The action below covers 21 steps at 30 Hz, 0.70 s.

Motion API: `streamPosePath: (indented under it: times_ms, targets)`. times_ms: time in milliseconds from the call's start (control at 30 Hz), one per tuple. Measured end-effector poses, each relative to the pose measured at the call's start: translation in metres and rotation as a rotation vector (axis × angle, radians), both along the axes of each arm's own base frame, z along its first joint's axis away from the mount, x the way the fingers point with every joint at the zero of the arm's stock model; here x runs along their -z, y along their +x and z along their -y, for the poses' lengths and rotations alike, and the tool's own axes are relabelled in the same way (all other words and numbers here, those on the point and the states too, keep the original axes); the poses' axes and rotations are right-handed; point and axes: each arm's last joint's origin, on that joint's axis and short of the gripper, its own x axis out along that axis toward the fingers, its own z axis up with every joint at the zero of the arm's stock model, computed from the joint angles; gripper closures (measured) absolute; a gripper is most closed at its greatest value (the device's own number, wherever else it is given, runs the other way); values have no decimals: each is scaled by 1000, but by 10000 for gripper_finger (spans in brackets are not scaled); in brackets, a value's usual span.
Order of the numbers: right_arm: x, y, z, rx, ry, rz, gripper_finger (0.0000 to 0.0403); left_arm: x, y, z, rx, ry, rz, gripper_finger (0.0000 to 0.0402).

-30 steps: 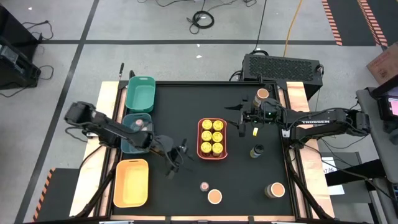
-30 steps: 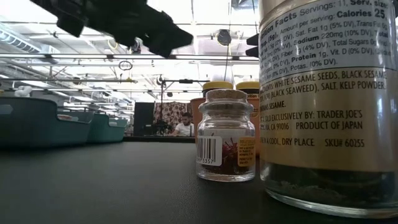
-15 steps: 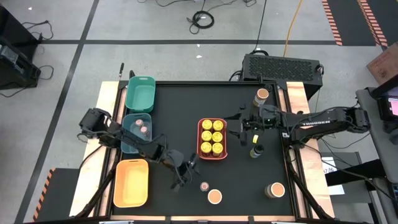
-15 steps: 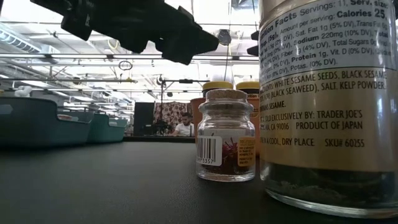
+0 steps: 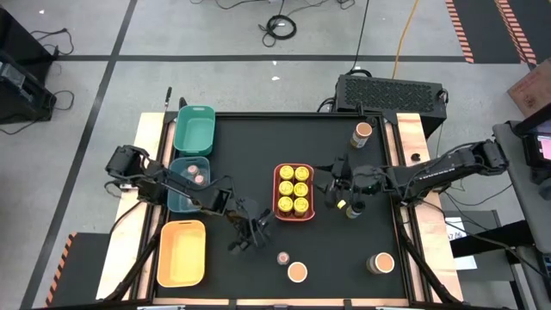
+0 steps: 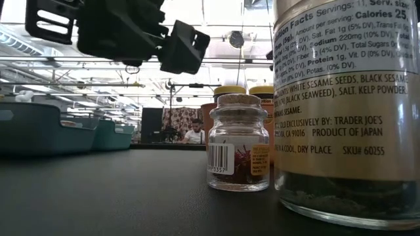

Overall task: Sort spices by type
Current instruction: Put the brown seasoning bottle in the blue bin

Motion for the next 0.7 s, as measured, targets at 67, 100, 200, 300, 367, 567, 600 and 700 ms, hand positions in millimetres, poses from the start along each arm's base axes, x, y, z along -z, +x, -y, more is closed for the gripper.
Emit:
streamPosePath:
  times_ms: [67,100,200,300,367,567,600,700]
  targets:
    - [-4,1,0,0,-27,35,145,0,0,0,5,-12,-9,161]
    - [-6,2,0,-4,-45,48,145,0,0,0,4,-12,-9,152]
    - [-12,3,0,-17,-92,94,145,-2,2,0,-51,24,8,120]
    - [-12,3,0,-25,-110,91,145,-10,8,3,-150,80,76,94]
    - [-11,3,-1,-43,-109,74,145,-15,10,6,-178,95,103,83]
    - [-11,3,-3,-131,-94,80,145,-24,16,18,-205,42,87,79]
    - [-12,3,-3,-132,-99,82,145,-22,15,20,-207,51,76,79]
    - [-14,3,-3,-131,-101,98,145,-20,16,21,-212,57,78,79]
